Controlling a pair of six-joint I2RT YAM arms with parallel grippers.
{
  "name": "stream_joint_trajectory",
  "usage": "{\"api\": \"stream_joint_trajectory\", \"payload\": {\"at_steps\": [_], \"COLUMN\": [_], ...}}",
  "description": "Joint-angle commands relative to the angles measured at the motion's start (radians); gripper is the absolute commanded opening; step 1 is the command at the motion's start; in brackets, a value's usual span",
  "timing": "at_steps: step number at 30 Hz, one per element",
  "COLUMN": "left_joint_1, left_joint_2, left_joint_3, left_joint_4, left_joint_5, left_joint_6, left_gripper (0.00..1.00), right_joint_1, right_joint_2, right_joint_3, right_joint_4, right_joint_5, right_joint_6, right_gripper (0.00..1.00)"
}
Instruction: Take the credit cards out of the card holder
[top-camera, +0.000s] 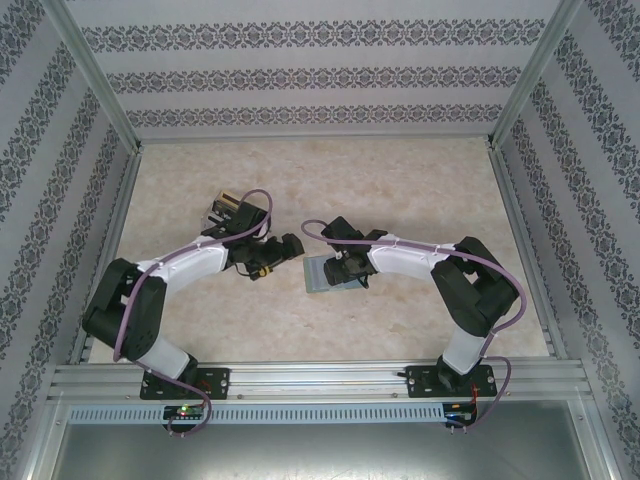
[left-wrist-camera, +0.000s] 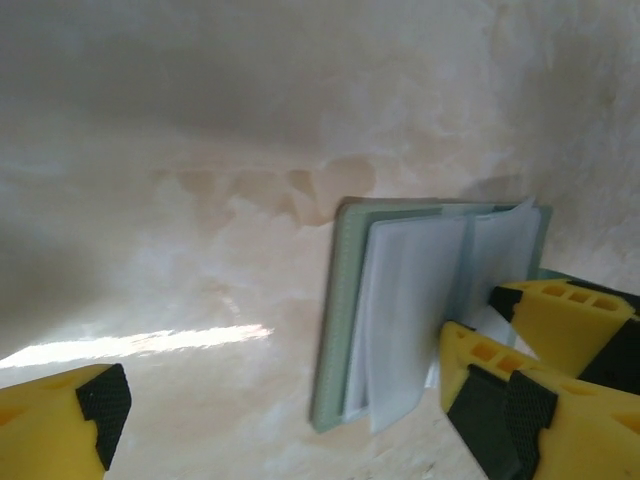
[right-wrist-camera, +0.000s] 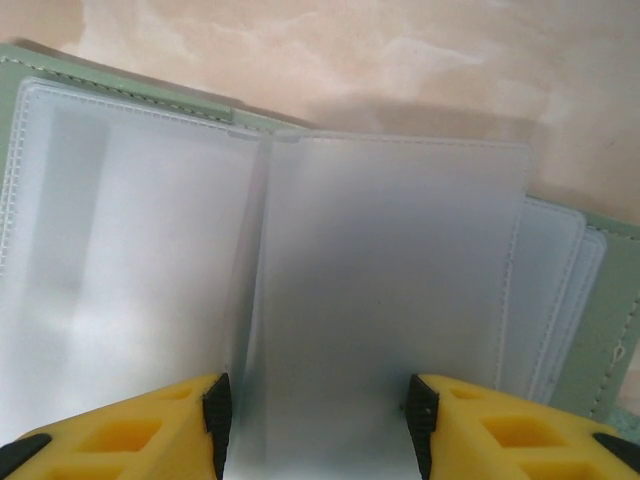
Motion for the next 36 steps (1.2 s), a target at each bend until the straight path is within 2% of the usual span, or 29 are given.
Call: {"api": "stream_joint_trajectory", "payload": {"at_steps": [1,6,11,16,20,36], "left_joint_1": [-0.025,-0.046,-0.076,-0.096,-0.103,-0.103], "left_joint_2": [0.035,0.079,0.125,0.161,0.173,0.217], "left_joint_3": [0.049,0.064,0.079,0.084,0.078,0.060], "left_joint_4": [0.052,0.089,0.112,0.114,0.137,0.197], "left_joint_5": [0.021,0.048,0.084,0.099,0.114,0.154], "left_joint_6": [-0.056,-0.089,-0.105,-0.116,-0.128,-0.159], "left_gripper": [0.94,0.84,0.65,0.52,0.48,0.43], "right_joint_1": [-0.010,-0.011,-0.010,-0.011,-0.010,-0.011], "right_joint_2": [0.044,0.037,0.050,0.053,0.054,0.054], "right_joint_3": [-0.037,-0.045,-0.039,-0.039,-0.038,-0.036], "right_joint_4": [0.003,0.013,0.005,0.005,0.005,0.005], "right_joint_5": [0.030,0.033,0.039,0.037,0.036,0.031], "right_joint_6": [0.009,0.011,0.012,0.012,0.013,0.011], "right_gripper": [0.52,0.51,0.50,0.50,0.50,0.49]}}
